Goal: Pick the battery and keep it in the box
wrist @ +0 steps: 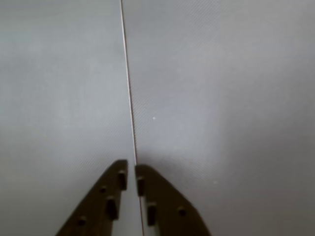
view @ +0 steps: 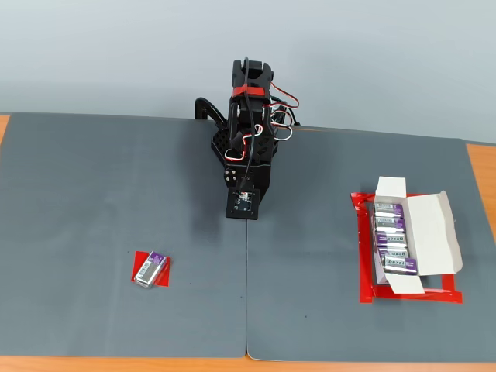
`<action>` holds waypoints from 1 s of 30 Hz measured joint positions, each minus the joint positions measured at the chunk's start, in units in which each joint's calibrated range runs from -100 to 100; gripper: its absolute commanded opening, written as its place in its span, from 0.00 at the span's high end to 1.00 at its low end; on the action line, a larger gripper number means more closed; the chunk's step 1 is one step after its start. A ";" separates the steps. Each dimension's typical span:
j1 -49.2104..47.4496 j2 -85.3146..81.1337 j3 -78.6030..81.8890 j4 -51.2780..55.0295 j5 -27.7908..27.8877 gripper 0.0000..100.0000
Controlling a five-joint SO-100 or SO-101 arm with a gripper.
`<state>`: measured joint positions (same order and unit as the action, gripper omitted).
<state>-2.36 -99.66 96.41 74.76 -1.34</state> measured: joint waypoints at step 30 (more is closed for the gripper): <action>4.42 27.70 -14.55 -20.90 0.00 0.98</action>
<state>2.06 -71.96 81.86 53.86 -1.34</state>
